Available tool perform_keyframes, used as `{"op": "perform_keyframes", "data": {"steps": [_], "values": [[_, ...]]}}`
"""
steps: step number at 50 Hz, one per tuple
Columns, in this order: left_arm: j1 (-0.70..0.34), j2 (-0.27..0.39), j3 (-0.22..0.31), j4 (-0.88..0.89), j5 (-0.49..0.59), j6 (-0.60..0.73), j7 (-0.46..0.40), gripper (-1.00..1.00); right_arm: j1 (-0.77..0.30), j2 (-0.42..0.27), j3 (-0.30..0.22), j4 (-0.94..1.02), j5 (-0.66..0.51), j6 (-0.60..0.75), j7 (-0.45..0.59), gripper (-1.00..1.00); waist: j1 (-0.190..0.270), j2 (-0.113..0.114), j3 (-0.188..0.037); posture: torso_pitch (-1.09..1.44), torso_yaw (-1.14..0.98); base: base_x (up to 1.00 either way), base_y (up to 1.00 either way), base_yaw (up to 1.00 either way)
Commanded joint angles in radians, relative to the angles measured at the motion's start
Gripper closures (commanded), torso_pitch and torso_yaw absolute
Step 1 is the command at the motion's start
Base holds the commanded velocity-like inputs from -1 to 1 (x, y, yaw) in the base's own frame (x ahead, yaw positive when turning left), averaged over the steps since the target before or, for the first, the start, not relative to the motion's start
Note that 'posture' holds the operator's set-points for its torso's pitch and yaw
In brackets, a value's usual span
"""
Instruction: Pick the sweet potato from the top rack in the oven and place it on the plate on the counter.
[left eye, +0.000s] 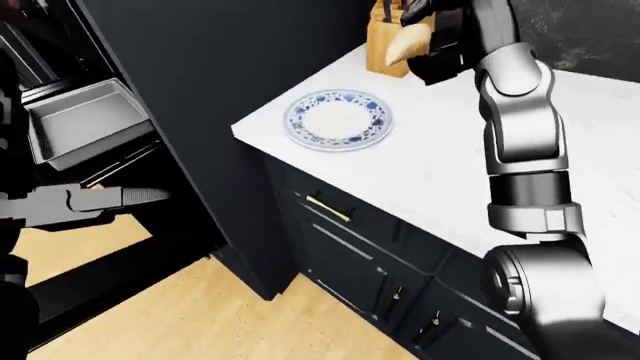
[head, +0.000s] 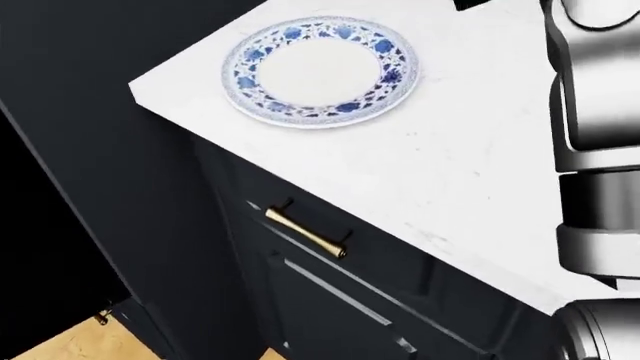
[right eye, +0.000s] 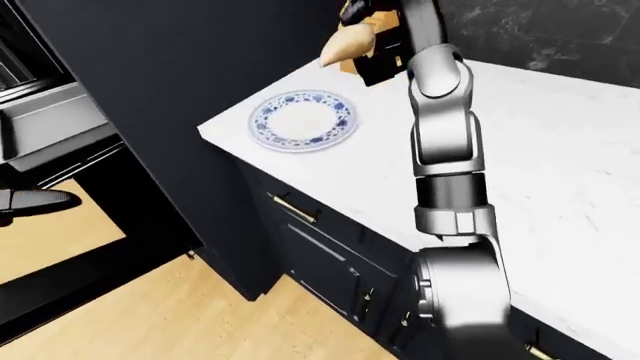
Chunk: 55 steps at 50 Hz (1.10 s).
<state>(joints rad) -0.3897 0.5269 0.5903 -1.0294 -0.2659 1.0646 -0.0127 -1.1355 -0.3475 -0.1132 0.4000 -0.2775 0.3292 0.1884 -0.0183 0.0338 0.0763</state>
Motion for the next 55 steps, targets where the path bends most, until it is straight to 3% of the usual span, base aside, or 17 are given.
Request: {"op": "perform_keyframes", "data": {"steps": [1, 2, 4, 5, 6, 8, 10, 11, 12, 15, 21, 22, 24, 29, 30, 38, 55], "values": [[-0.021, 0.026, 0.027, -0.018, 0.003, -0.033, 0.019, -1.0, -0.07, -0.005, 0.009, -0.052, 0.003, -0.051, 0.0, 1.0, 0.012, -0.033, -0.024, 0.0, 0.0, 0.65, 0.52, 0.0], [-0.021, 0.027, 0.027, -0.018, -0.001, -0.032, 0.022, -1.0, -0.075, -0.006, 0.014, -0.031, -0.014, -0.05, -0.011, 1.0, 0.013, -0.044, -0.019, 0.0, 0.0, 0.75, 0.72, 0.0], [-0.014, 0.028, 0.026, -0.018, -0.005, -0.037, 0.029, -1.0, -0.075, -0.007, 0.019, -0.014, -0.029, -0.07, -0.014, 1.0, 0.015, -0.053, -0.032, 0.0, 0.0, 0.63, 0.69, 0.0], [-0.01, 0.03, 0.026, -0.018, -0.006, -0.04, 0.029, -1.0, -0.077, -0.003, 0.013, -0.007, -0.032, -0.061, -0.02, 0.99, 0.02, -0.069, -0.019, 0.0, 0.0, 0.11, 0.09, 0.0], [-0.007, 0.029, 0.024, -0.018, -0.007, -0.043, 0.031, -1.0, -0.074, 0.002, 0.012, -0.026, -0.023, -0.062, -0.004, 1.0, 0.016, -0.051, -0.05, 0.0, 0.0, 0.0, 0.0, 0.0], [-0.005, 0.027, 0.025, -0.018, -0.007, -0.045, 0.032, -1.0, -0.079, 0.014, -0.007, -0.024, 0.006, -0.066, -0.001, 1.0, 0.009, -0.026, -0.032, 0.0, 0.0, 0.0, 0.0, 0.0], [-0.002, 0.026, 0.024, -0.018, -0.003, -0.046, 0.029, -1.0, -0.074, 0.005, 0.012, -0.011, -0.031, -0.07, -0.015, 1.0, 0.013, 0.037, -0.032, 0.0, 0.0, 0.0, 0.0, 0.0], [0.001, 0.024, 0.027, -0.018, -0.001, -0.049, 0.028, -1.0, -0.073, 0.007, 0.008, -0.01, -0.025, -0.066, -0.013, 1.0, 0.006, 0.02, -0.036, 0.0, 0.0, 0.0, 0.0, 0.0], [0.006, 0.023, 0.028, -0.018, 0.0, -0.053, 0.028, -1.0, -0.07, 0.007, 0.015, -0.009, -0.028, -0.068, -0.005, 1.0, 0.006, 0.018, -0.02, 0.0, 0.0, 0.0, 0.0, 0.0], [0.012, 0.019, 0.028, -0.018, 0.0, -0.059, 0.028, -1.0, -0.065, 0.01, 0.036, -0.006, -0.06, -0.059, 0.015, 1.0, 0.009, 0.025, -0.016, 0.0, 0.0, 0.0, 0.0, 0.0], [0.01, 0.019, 0.029, -0.018, 0.008, -0.056, 0.022, -1.0, -0.088, 0.023, 0.06, 0.06, -0.173, -0.032, 0.038, 1.0, 0.018, -0.053, 0.002, 0.0, 0.0, 0.0, 0.0, 0.0], [0.01, 0.018, 0.03, -0.018, 0.009, -0.056, 0.022, -1.0, -0.093, 0.025, 0.057, 0.067, -0.188, -0.031, 0.036, 1.0, 0.023, -0.018, -0.01, 0.0, 0.0, 0.0, 0.0, 0.0], [0.011, 0.019, 0.033, -0.018, 0.01, -0.056, 0.018, -1.0, -0.11, 0.03, 0.052, 0.062, -0.196, -0.003, 0.071, 1.0, 0.019, -0.011, -0.03, 0.0, 0.0, 0.0, 0.0, 0.0], [0.019, 0.014, 0.035, -0.018, 0.015, -0.064, 0.015, -1.0, -0.134, 0.041, 0.075, 0.081, -0.265, 0.069, 0.143, 1.0, 0.01, 0.008, -0.04, 0.0, 0.0, 0.0, 0.0, 0.0], [0.019, 0.012, 0.036, -0.018, 0.016, -0.067, 0.014, -1.0, -0.136, 0.036, 0.103, 0.103, -0.324, 0.071, 0.136, 1.0, 0.007, 0.01, -0.042, 0.0, 0.0, 0.0, 0.0, 0.0], [0.034, 0.014, 0.056, -0.018, 0.005, -0.079, 0.012, -1.0, -0.206, 0.066, 0.119, 0.244, -0.46, 0.01, 0.249, 1.0, -0.003, 0.014, -0.042, 0.0, 0.0, 0.0, 0.0, 0.0], [0.069, 0.022, 0.056, -0.018, -0.026, -0.107, 0.046, -1.0, -0.191, 0.123, 0.138, 0.355, -0.614, -0.131, 0.421, 1.0, -0.003, 0.021, -0.034, 0.0, 0.0, 0.0, 0.0, 0.0]]}}
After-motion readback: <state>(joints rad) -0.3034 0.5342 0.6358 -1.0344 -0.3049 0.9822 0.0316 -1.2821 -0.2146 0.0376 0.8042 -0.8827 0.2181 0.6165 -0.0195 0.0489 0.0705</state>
